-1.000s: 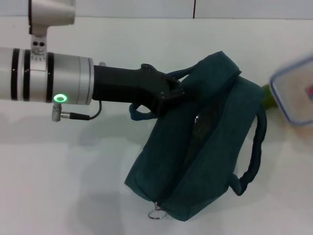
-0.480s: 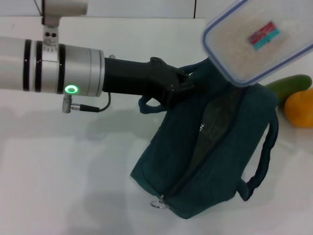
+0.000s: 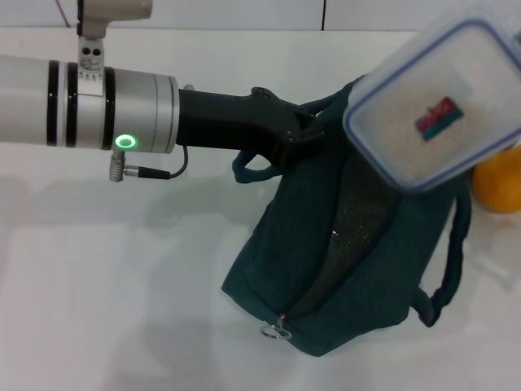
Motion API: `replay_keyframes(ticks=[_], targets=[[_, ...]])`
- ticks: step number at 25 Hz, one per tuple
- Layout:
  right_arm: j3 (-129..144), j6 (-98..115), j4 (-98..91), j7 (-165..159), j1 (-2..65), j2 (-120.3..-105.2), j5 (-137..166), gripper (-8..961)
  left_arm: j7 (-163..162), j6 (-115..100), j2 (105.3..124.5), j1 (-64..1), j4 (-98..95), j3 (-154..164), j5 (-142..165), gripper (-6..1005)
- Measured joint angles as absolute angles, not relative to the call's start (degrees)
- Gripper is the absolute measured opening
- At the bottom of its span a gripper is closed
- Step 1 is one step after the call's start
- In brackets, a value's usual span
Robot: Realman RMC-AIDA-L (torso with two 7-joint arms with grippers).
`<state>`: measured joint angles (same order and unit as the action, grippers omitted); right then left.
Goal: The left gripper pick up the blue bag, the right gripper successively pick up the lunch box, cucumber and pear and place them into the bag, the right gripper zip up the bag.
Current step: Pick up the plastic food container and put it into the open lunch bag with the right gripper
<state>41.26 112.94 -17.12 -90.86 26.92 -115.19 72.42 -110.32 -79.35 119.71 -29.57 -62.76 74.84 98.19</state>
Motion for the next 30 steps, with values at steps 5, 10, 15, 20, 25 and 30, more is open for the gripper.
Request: replay_keyframes(ticks=[5,10,15,20,25,30], targets=[[43.3,111.2,-17.1,-88.5,24.8,-115.11,73.9,120,-110.3,-79.3,119.71,-29.6,-62.8,74.9,98.2,39],[43.8,108.8,-17.2,-87.2,24.2,-115.1,78.2,122,-110.1,-79.3,119.71,-29.5,-62.8,74.9,98.1,39],[46.7,104.2,-17.2,-85.9,24.6,-115.22,79.9,125,-110.1,-79.3,119.71,-29.7,-62.3,74.9,98.0,39],[52.1,101.5,-17.2,-85.2,26.3,-115.26,80.0,127,-110.0,-79.3,119.71,-30.0,-61.8,74.9,97.9,39],[53.4,103.7,-17.7,-83.6,26.7,-115.29,80.0,129,-109.5,-79.3,119.76,-30.1,-61.6,74.9,97.8,39],[54.0,104.1,-17.9,-82.0,26.5,-115.3,80.0,132,-109.2,-79.3,119.79,-30.1,-61.5,74.9,97.8,40]])
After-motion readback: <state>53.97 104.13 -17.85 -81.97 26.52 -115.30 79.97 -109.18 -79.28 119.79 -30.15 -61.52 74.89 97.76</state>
